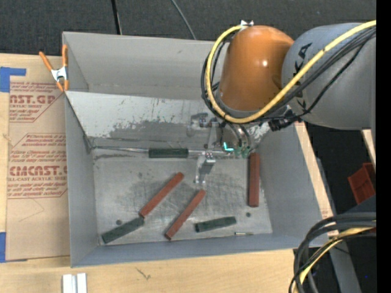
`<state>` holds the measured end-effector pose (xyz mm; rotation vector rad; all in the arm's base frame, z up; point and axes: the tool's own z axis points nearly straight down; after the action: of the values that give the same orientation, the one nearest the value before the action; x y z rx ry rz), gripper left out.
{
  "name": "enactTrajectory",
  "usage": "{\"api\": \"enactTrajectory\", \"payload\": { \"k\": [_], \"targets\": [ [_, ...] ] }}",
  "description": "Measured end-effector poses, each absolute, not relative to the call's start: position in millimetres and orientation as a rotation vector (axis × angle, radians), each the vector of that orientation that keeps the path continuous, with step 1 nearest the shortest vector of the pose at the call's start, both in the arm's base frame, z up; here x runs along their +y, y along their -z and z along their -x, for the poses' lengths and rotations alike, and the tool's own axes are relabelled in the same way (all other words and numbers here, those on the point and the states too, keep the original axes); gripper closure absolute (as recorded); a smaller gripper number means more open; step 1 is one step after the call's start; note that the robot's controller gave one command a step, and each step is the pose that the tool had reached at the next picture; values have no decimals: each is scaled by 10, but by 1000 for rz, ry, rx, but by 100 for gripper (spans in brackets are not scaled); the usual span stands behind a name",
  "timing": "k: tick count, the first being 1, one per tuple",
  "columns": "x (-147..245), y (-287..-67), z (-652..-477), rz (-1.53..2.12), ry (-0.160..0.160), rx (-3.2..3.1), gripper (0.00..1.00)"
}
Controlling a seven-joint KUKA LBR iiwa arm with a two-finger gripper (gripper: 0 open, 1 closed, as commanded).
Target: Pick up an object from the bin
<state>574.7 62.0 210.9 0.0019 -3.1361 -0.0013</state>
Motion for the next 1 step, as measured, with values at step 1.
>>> {"api": "enactTrajectory", "payload": {
  "k": [1],
  "targets": [
    [617,-2147,-5764,-1,2,-3143,0]
  ]
}}
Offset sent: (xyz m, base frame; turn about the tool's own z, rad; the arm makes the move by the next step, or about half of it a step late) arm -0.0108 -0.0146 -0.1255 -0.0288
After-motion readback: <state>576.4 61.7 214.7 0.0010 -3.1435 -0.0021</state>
